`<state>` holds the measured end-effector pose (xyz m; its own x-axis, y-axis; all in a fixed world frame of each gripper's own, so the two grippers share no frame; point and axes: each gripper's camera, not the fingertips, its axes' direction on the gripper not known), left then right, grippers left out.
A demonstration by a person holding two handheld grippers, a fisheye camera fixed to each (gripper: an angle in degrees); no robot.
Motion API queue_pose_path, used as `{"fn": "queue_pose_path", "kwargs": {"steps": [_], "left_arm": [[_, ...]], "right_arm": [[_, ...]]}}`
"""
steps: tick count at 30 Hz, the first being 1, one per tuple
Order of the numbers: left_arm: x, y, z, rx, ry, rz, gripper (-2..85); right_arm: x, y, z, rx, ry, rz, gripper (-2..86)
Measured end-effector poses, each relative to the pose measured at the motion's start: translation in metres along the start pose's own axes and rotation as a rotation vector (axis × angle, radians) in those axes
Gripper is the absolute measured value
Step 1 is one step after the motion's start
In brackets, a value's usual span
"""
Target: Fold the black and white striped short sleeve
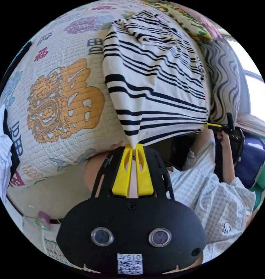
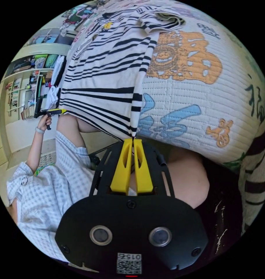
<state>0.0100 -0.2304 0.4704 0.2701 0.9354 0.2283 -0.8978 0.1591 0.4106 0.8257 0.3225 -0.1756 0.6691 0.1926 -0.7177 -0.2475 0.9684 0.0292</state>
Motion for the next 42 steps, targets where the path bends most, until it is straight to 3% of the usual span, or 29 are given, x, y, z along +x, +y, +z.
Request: {"fn": "queue_pose_path", "kwargs": {"steps": [5,10,12,17,21,26,31,37,42], "left_arm": [[0.025,0.001,0.013,-0.083,0.002,0.105,1.4],[0.037,-0.004,0.041,-0.201,-0.142,0.113,4.7],[0.039,0.004,0.015,-0.065,-0.181,0.077,6.2],[0.069,-0.03,-0.053,0.281,-0.183,0.113,9.5],[0.12,-0.134,-0.055,0.341,-0.32,0.229,12.6],[0.139,-0.257,-0.012,0.248,-0.31,0.266,13.5],[0.134,-0.302,0.014,0.107,-0.404,0.268,6.5],[0.08,-0.294,-0.088,0.19,-0.371,0.165,0.9],[-0.019,-0.31,-0.195,0.356,-0.534,-0.091,0.0]], "right_arm": [[0.007,0.006,-0.031,0.0,0.017,0.045,-0.2],[-0.007,-0.01,-0.031,-0.094,0.142,0.029,1.5],[-0.021,-0.009,-0.053,-0.015,0.231,0.001,4.0],[-0.036,-0.034,-0.124,0.29,0.235,-0.056,6.6],[-0.036,-0.115,-0.162,0.441,0.272,-0.111,9.2],[-0.025,-0.228,-0.152,0.268,0.32,-0.164,12.3],[-0.015,-0.266,-0.144,0.13,0.38,-0.141,4.2],[0.003,-0.259,-0.206,0.147,0.424,-0.08,1.0],[0.034,-0.276,-0.248,0.145,0.398,0.004,0.4]]}}
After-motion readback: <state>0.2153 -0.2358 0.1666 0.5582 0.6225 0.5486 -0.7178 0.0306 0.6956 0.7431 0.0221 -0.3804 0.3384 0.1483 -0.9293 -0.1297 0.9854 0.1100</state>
